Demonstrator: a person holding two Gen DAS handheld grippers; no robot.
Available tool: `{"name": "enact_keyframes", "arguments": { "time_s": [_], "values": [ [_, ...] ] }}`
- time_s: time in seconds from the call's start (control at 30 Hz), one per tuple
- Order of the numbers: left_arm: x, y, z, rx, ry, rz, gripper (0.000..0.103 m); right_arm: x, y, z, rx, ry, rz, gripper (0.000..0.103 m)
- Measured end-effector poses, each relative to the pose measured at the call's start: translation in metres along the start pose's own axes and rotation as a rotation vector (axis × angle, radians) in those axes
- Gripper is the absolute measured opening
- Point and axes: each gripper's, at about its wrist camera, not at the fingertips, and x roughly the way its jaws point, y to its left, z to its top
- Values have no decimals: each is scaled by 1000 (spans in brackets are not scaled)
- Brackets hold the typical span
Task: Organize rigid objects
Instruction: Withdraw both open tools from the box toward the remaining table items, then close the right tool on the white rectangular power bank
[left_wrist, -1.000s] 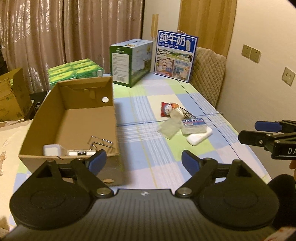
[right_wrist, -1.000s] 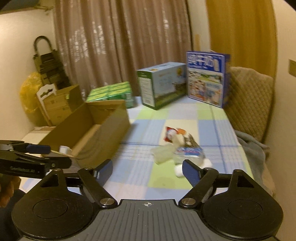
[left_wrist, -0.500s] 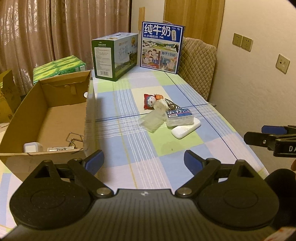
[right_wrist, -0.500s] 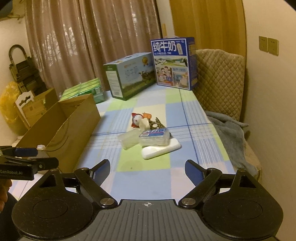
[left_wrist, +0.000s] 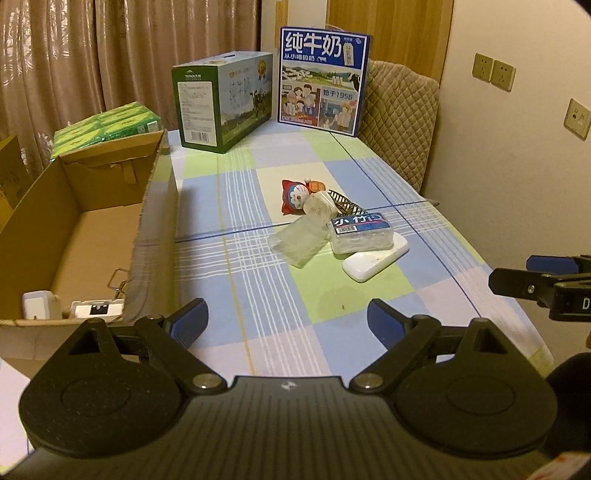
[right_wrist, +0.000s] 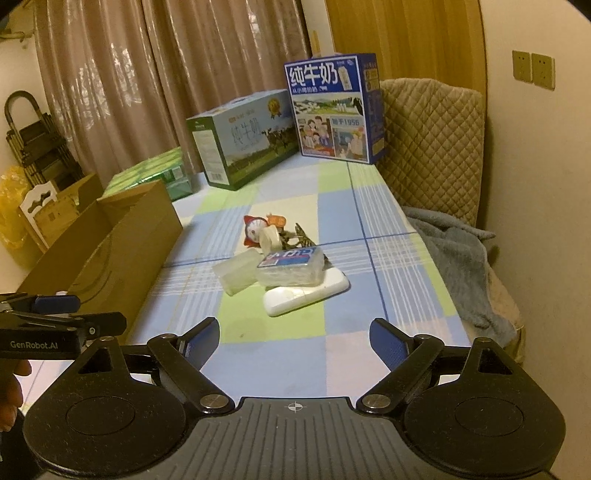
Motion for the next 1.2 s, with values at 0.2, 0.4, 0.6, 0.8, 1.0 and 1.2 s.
{"name": "enact_keyframes", "arguments": {
  "time_s": [0.2,0.4,0.6,0.8,1.0,1.2],
  "values": [
    [28,-7,3,18,20,-2,91,33,-12,8,-15,36,12,86],
    [59,-11,6,22,49,-7,91,71,-26,23,-79,75,22,86],
    [87,-15,9,32,66,-17,91,117,-40,36,-154,120,46,86],
    [106,-10,12,16,76,-18,91,159,-54,36,-148,161,55,86],
    [113,-7,10,12,82,-24,91,188,-52,36,-183,151,89,86],
    [113,-3,8,-3,84,-32,91,199,-62,50,-138,100,69,86]
  ]
}}
